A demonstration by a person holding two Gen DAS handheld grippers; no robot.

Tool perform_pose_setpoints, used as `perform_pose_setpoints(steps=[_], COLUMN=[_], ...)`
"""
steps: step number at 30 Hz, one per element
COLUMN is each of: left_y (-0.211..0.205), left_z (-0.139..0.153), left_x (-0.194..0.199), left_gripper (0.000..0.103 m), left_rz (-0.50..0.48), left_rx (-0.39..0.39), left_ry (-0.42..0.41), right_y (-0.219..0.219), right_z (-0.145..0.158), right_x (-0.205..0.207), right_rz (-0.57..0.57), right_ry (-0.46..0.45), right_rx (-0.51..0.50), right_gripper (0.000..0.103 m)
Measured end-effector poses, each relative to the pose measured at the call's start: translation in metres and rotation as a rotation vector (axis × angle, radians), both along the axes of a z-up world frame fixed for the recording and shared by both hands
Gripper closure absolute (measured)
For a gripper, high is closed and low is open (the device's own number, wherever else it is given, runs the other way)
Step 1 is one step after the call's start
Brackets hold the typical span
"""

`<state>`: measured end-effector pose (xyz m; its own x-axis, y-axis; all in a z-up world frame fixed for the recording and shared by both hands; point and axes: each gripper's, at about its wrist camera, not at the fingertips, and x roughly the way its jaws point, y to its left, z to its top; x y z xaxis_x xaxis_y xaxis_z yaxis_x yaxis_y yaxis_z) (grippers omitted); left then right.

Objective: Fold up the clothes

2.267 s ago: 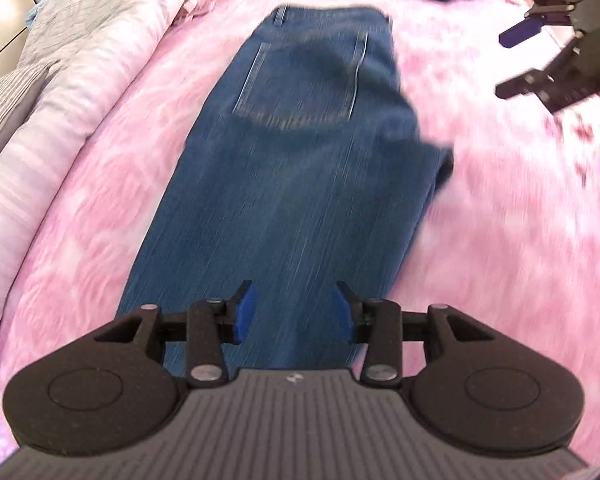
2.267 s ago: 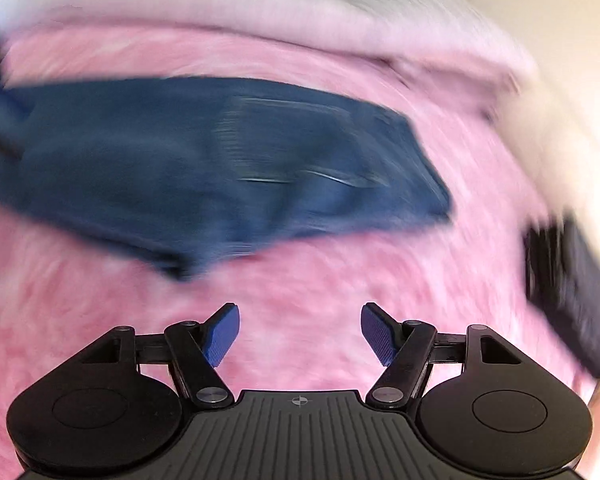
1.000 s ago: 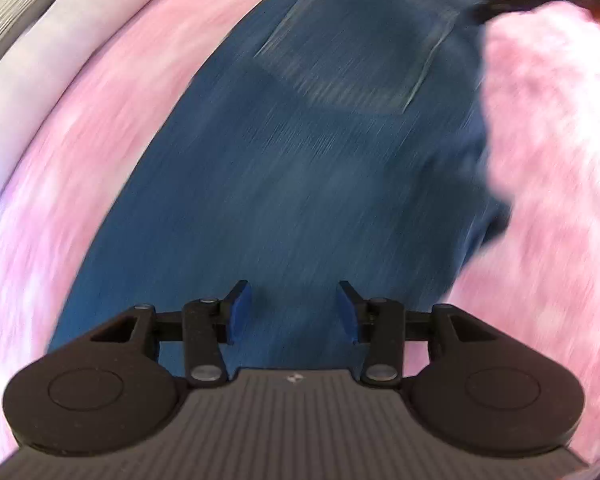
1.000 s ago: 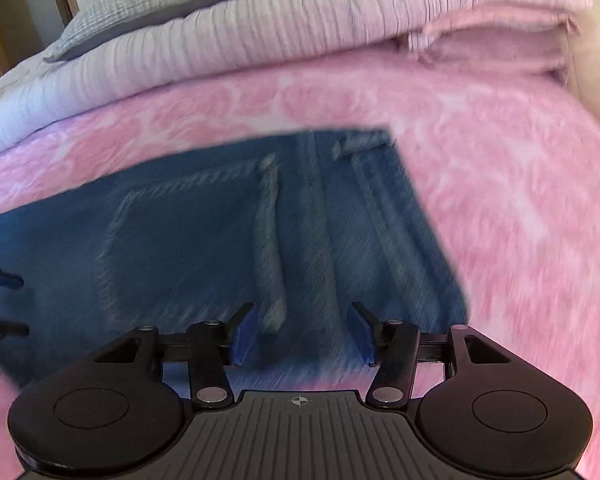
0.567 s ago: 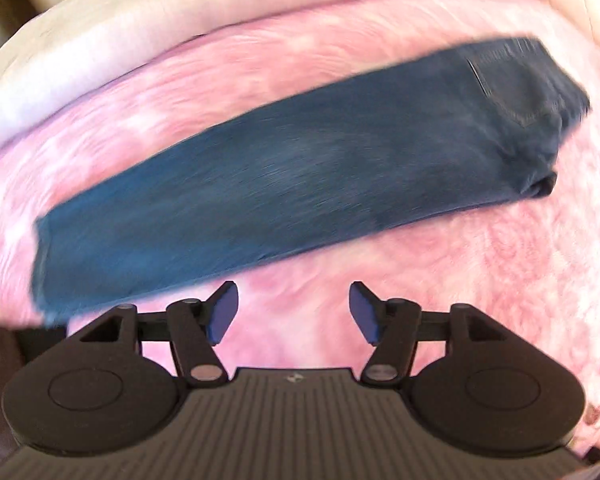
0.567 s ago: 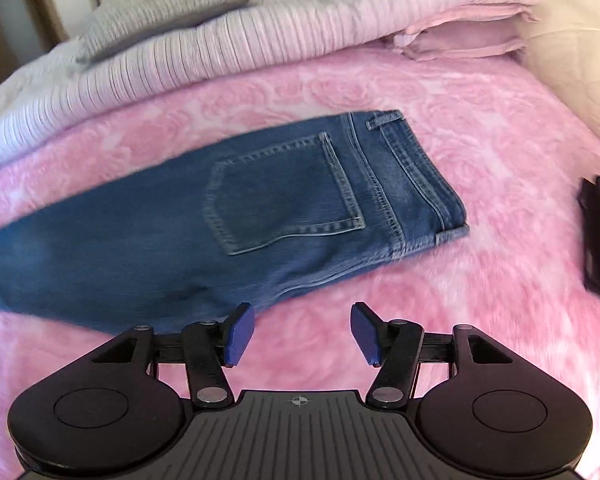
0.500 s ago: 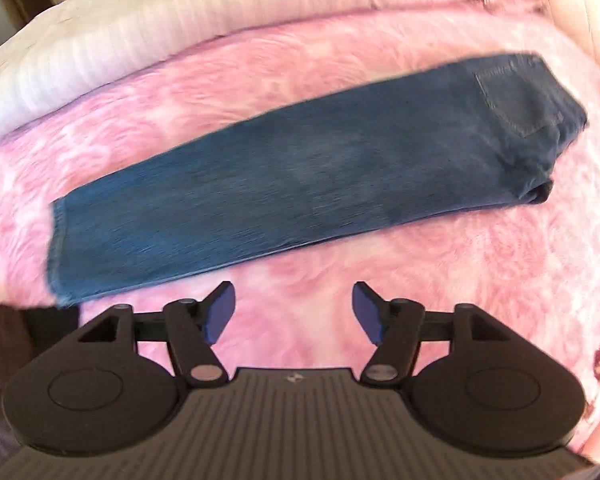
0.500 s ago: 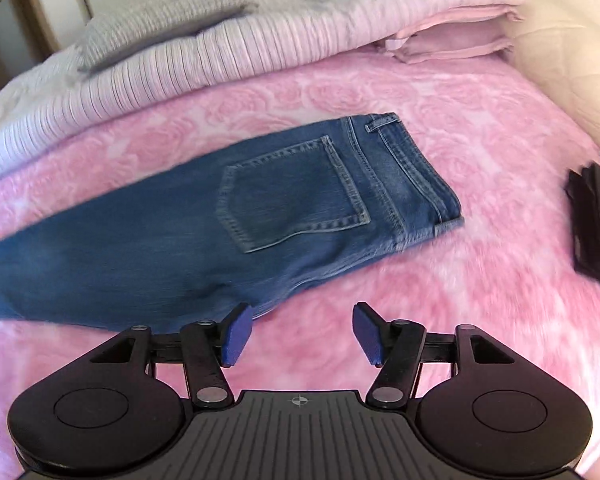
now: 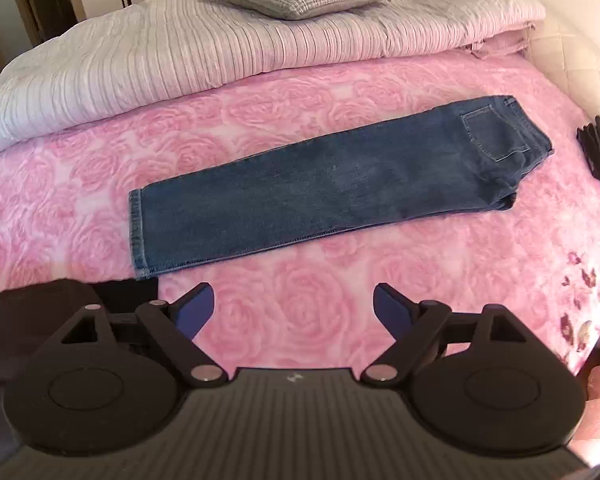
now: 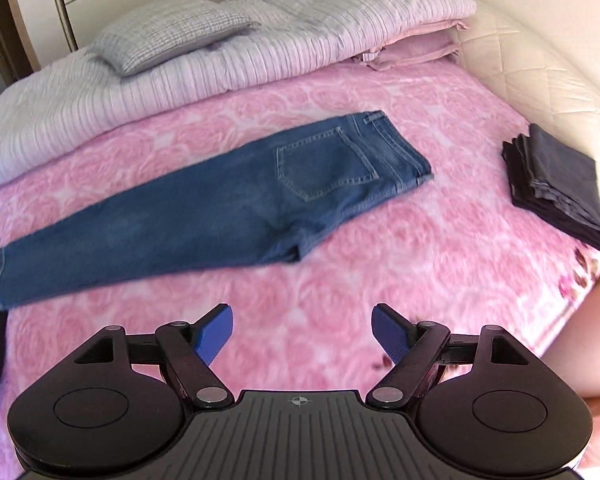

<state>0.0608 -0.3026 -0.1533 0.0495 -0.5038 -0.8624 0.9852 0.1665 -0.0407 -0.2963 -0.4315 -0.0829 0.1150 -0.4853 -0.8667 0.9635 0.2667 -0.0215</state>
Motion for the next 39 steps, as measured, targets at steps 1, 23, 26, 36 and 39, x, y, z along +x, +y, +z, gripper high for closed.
perform_pose_setpoints(steps=[1, 23, 26, 36, 39], left_y=[0.006, 0.051, 0.049, 0.044, 0.042], left_z=[0.004, 0.074, 0.08, 0.09, 0.09], left_x=[0.001, -0.017, -0.019, -0.021, -0.023], left_gripper=[0.019, 0.019, 0.019, 0.019, 0.019], left_rz=[0.002, 0.061, 0.062, 0.063, 0.051], left_rx=[-0.002, -0.094, -0.109, -0.131, -0.127], left_ry=[0.003, -0.049, -0.054, -0.056, -0.059], right_y=[0.007, 0.04, 0.037, 0.032, 0.034], right_z=[0.003, 0.062, 0.066, 0.077, 0.08], right_x=[0.002, -0.019, -0.022, -0.033, -0.038], right_rz=[-0.007, 0.063, 0.062, 0.03, 0.021], right_ry=[0.004, -0.055, -0.067, -0.08, -0.073], right_rx=[0.001, -0.092, -0.098, -0.126, -0.143], right_gripper=[0.023, 0.023, 0.023, 0.023, 0.023])
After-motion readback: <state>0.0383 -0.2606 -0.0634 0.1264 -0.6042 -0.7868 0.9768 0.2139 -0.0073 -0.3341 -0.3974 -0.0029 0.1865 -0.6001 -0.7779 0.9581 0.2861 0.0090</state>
